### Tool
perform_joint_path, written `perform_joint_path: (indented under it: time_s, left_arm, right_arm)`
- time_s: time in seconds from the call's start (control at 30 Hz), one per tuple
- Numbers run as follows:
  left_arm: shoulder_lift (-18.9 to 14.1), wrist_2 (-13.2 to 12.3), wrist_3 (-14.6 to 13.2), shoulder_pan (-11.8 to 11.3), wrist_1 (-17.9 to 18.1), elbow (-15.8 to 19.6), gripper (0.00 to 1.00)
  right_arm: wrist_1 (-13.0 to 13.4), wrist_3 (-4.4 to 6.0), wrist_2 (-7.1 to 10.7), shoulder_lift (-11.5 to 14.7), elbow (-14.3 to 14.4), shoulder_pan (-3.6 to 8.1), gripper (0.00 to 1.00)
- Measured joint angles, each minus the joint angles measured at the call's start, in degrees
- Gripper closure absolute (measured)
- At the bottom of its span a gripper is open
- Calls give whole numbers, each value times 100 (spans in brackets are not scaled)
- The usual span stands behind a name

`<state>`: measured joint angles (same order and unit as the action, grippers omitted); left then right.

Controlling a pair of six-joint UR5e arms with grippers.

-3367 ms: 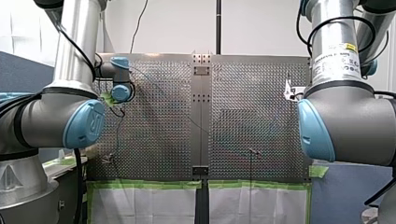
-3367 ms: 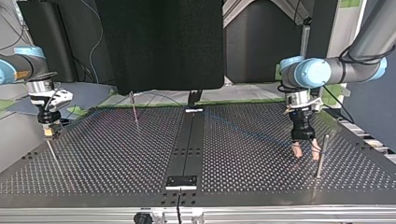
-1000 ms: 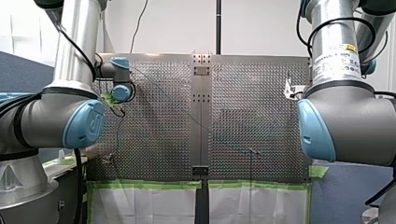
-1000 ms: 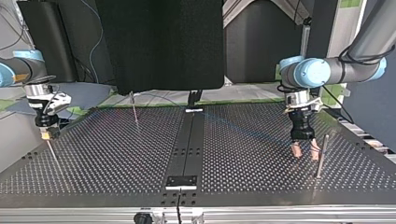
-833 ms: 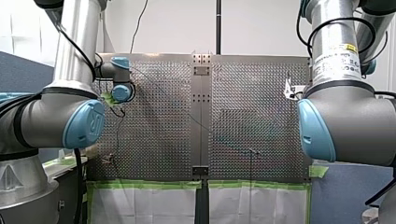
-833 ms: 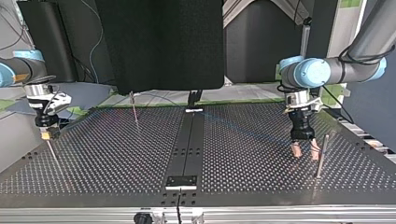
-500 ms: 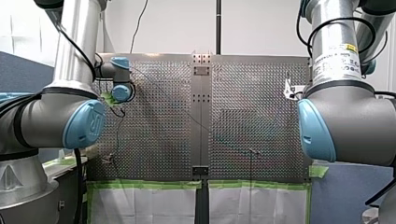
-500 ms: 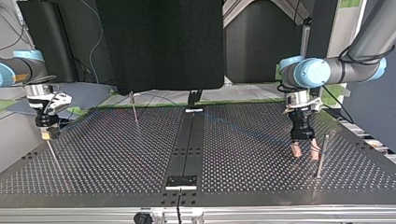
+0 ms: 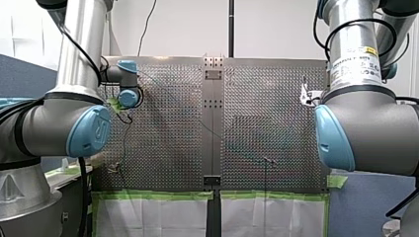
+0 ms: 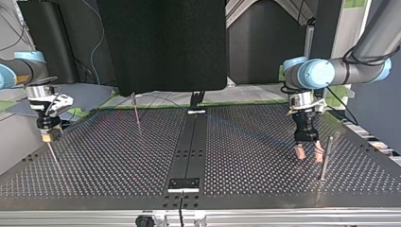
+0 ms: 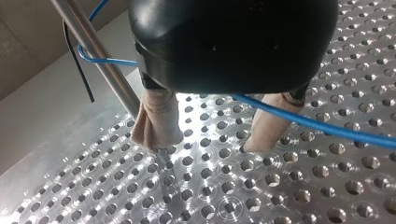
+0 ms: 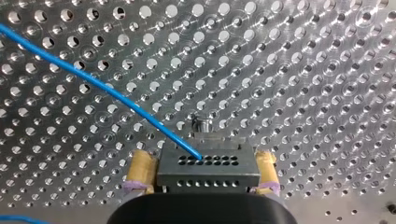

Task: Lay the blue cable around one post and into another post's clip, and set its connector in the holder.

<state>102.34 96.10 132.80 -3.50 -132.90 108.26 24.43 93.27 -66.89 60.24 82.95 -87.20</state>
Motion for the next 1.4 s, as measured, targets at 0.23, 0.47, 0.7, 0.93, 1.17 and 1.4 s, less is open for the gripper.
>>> perform_joint_path:
  time_s: [0.23,0.47,0.7,0.93,1.17,1.4]
  left_arm:
    - [1,0,0,6,0,0,0]
    - [1,83,-2,9,-33,0,0]
    - [-2,170,-11,38,-237,2,0]
    - [-6,301,262,80,-327,1,0]
    - [-9,462,575,106,-412,41,0]
    - [-110,544,941,129,-416,166,0]
  right_arm:
    - [4,0,0,2,-1,1,5]
    - [17,0,0,2,-1,2,5]
    - [11,0,-3,2,-1,1,5]
    - [16,0,-8,2,-1,1,5]
    - [19,0,-32,2,-1,5,5]
    - [12,0,-43,2,-1,5,5]
